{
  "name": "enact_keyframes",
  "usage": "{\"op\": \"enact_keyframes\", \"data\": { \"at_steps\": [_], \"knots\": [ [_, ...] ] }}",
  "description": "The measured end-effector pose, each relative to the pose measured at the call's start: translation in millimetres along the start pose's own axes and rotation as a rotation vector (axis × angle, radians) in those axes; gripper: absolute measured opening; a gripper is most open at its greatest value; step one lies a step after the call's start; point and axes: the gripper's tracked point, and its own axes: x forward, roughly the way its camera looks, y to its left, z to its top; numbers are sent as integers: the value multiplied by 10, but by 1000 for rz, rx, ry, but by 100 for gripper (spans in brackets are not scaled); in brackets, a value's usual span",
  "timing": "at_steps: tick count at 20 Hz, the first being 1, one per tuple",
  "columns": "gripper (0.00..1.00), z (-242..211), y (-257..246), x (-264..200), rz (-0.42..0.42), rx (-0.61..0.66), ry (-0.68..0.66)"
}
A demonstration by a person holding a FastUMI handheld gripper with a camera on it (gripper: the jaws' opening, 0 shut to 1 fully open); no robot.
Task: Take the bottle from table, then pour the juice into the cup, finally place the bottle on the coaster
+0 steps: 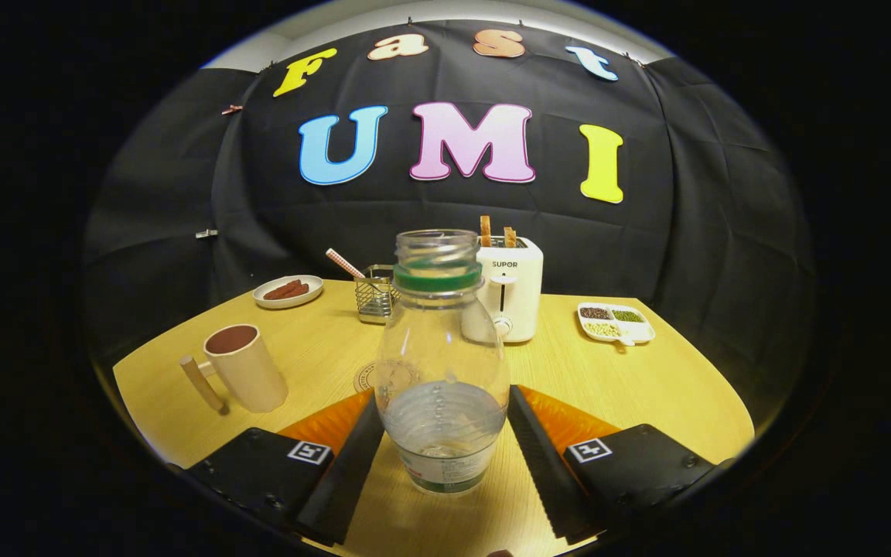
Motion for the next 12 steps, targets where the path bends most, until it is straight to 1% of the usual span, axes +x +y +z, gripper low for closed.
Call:
{"op": "enact_keyframes", "data": {
  "at_steps": [1, 2, 7, 12],
  "knots": [
    [87, -3, 14, 5, 4, -2, 0],
    [84, 3, 22, 2, 7, -5, -4],
    [79, -5, 8, 2, 5, -30, -3],
    [75, 41, 8, -12, 16, -148, -7]
  ]
}}
